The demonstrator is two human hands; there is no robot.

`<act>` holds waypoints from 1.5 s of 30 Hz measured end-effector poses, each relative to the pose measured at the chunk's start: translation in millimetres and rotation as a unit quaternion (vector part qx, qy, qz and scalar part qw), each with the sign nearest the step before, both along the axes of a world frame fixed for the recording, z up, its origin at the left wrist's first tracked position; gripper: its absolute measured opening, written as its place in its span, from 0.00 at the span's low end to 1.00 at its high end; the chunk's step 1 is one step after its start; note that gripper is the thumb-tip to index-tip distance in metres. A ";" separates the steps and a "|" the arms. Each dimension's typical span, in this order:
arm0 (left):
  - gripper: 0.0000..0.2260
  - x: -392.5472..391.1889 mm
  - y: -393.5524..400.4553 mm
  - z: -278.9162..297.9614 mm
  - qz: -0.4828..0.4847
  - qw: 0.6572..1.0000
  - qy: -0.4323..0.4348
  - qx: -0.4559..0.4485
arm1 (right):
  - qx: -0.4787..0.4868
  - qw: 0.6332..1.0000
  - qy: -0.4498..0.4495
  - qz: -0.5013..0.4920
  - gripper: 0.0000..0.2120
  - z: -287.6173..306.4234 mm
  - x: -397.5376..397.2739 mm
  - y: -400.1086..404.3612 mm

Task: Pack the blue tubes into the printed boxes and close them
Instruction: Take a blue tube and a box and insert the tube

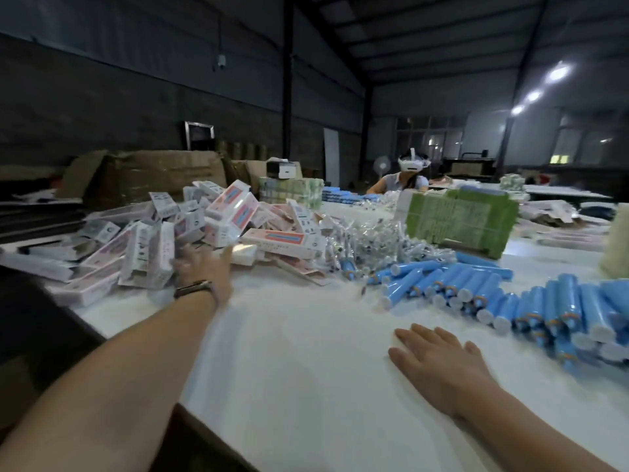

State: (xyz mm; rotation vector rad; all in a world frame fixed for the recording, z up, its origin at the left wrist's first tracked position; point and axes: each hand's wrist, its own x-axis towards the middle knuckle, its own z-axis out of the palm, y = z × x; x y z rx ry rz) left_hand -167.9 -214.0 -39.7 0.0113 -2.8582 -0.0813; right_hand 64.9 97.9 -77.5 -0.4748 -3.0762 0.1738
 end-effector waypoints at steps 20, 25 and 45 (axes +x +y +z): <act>0.13 114.5 81.6 75.0 -0.348 0.843 0.244 0.329 | -0.022 0.999 0.027 0.000 0.29 2.0 2.1 0.8; 0.15 169.8 167.9 28.6 -0.326 0.620 -0.163 0.695 | -0.048 0.998 0.050 -0.012 0.35 1.6 2.5 1.2; 0.15 156.8 184.6 -34.6 -0.476 0.630 -0.170 0.590 | -0.215 0.931 0.284 0.080 0.30 3.1 17.5 5.3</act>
